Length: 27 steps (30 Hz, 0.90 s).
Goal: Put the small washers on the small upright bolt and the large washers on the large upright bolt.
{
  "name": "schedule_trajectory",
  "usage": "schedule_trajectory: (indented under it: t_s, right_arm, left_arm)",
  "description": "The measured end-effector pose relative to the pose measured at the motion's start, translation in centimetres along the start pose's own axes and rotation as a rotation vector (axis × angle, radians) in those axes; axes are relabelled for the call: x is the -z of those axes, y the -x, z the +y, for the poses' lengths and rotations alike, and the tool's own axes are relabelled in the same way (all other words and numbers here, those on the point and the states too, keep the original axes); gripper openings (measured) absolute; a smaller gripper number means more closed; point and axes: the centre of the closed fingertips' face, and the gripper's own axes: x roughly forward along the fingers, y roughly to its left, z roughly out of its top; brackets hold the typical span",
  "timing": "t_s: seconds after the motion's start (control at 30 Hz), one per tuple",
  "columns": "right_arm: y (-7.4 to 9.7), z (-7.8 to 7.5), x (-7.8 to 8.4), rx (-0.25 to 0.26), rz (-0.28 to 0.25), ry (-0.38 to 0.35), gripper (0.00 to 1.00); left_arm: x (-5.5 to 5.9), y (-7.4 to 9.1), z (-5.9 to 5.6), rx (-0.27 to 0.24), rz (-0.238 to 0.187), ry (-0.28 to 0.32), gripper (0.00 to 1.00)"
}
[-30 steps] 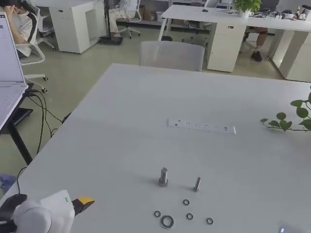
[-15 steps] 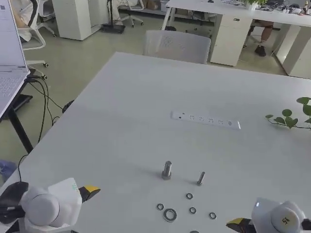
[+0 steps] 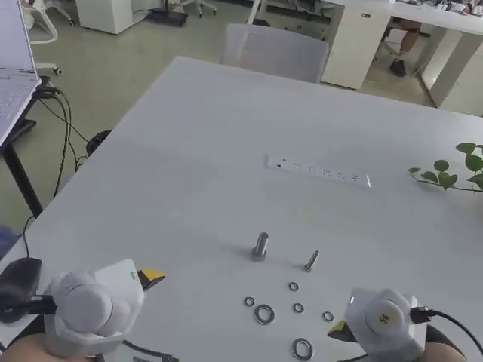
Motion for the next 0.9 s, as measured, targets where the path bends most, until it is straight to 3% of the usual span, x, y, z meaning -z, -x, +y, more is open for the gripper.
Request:
schedule_trajectory:
  t_s: [0.27, 0.53, 0.63, 0.9]
  right_arm:
    - [-0.9, -0.4, -0.4, -0.008, 0.054, 0.057, 0.42]
    - [-2.3, -0.2, -0.5, -0.032, 0.128, 0.236, 0.42]
    - [-2.7, 0.1, -0.8, -0.049, 0.129, 0.236, 0.42]
    - [-3.2, -0.4, -0.3, -0.032, 0.174, 0.267, 0.40]
  left_arm:
    - [-0.4, 0.0, -0.4, 0.026, -0.015, -0.004, 0.90]
    - [0.0, 0.1, -0.7, 0.045, -0.015, -0.009, 0.88]
    - [0.3, 0.3, -0.6, 0.046, -0.017, -0.001, 0.87]
    - [1.3, 0.4, -1.5, 0.070, -0.001, -0.010, 0.86]
